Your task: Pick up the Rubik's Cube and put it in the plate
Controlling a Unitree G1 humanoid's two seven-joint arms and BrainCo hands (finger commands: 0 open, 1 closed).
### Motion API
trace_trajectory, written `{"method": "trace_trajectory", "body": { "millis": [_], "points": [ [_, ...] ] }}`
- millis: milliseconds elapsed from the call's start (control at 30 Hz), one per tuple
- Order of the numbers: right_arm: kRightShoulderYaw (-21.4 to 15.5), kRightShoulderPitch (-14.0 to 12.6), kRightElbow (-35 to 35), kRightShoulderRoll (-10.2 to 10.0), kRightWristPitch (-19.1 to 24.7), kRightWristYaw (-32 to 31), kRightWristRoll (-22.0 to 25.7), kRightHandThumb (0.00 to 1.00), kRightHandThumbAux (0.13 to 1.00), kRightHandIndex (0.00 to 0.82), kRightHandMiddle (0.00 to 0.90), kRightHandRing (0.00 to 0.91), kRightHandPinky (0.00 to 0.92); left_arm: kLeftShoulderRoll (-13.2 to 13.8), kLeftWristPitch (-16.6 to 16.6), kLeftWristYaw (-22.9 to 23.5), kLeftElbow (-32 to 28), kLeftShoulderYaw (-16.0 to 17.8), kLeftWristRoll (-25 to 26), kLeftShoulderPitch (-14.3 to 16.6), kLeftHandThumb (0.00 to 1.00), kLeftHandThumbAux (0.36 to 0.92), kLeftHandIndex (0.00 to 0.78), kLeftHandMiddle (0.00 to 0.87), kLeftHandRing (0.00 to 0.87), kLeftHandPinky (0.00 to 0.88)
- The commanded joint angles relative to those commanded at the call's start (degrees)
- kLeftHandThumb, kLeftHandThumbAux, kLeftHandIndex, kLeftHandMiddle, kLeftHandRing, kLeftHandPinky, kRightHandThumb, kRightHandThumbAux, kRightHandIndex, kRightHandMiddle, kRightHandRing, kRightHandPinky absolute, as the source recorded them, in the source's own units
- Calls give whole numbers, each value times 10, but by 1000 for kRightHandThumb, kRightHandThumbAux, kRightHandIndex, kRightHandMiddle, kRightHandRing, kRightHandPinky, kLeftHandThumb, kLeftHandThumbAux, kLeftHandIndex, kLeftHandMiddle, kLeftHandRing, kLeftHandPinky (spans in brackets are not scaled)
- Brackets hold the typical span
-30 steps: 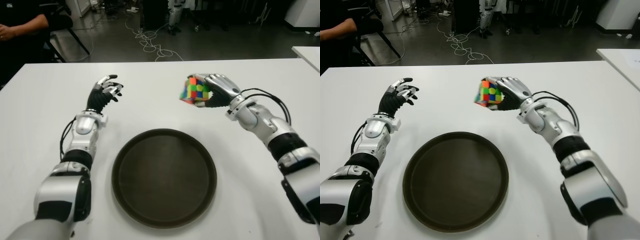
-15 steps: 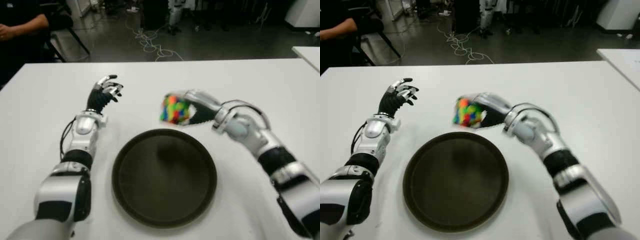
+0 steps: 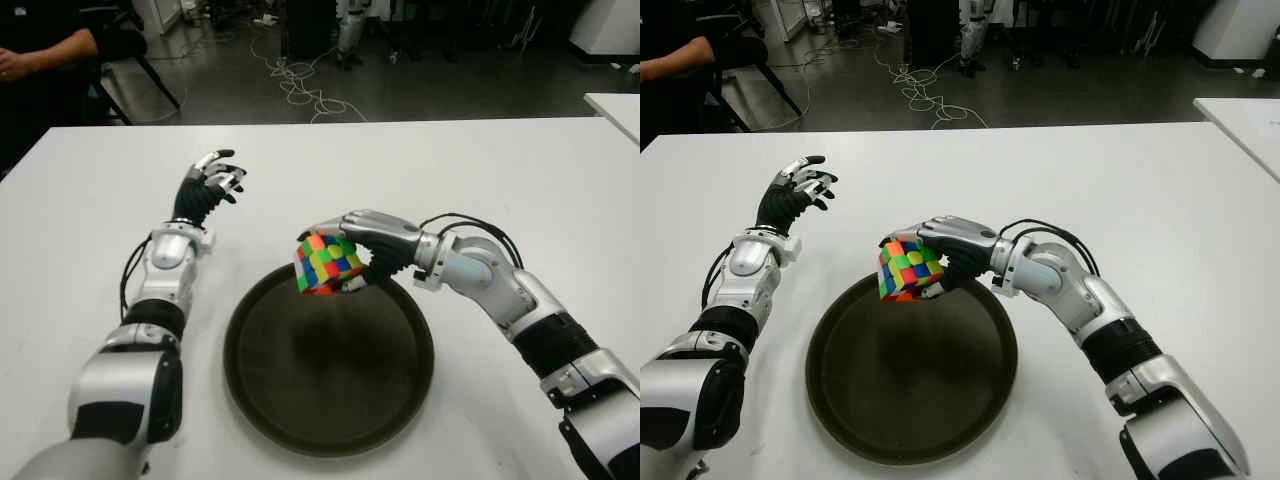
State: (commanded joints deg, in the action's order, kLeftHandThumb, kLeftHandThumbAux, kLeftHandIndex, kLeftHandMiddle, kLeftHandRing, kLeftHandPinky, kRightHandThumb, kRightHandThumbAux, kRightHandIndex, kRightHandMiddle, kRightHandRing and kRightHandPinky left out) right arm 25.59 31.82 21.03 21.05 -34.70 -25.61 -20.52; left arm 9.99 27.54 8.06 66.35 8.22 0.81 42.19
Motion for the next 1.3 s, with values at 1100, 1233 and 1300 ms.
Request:
{"method": "trace_trajectory", "body": {
  "millis": [1100, 1233, 1300],
  "points": [
    [-9, 20, -34, 30, 84, -96, -28, 273, 682, 52, 543, 594, 574, 0, -7, -6, -2, -1, -1, 1, 305, 639, 223, 400, 484, 551],
    [-12, 18, -36, 28, 93, -92, -31, 234, 621, 10, 600, 653, 579, 0, -7, -7, -1, -1, -1, 1, 310, 646, 225, 405, 490, 556],
    [-13, 18, -35, 27, 95, -91, -32, 231, 604, 5, 608, 661, 573, 0, -7, -7, -1, -2, -2, 2, 312, 648, 225, 405, 491, 558]
  ]
}}
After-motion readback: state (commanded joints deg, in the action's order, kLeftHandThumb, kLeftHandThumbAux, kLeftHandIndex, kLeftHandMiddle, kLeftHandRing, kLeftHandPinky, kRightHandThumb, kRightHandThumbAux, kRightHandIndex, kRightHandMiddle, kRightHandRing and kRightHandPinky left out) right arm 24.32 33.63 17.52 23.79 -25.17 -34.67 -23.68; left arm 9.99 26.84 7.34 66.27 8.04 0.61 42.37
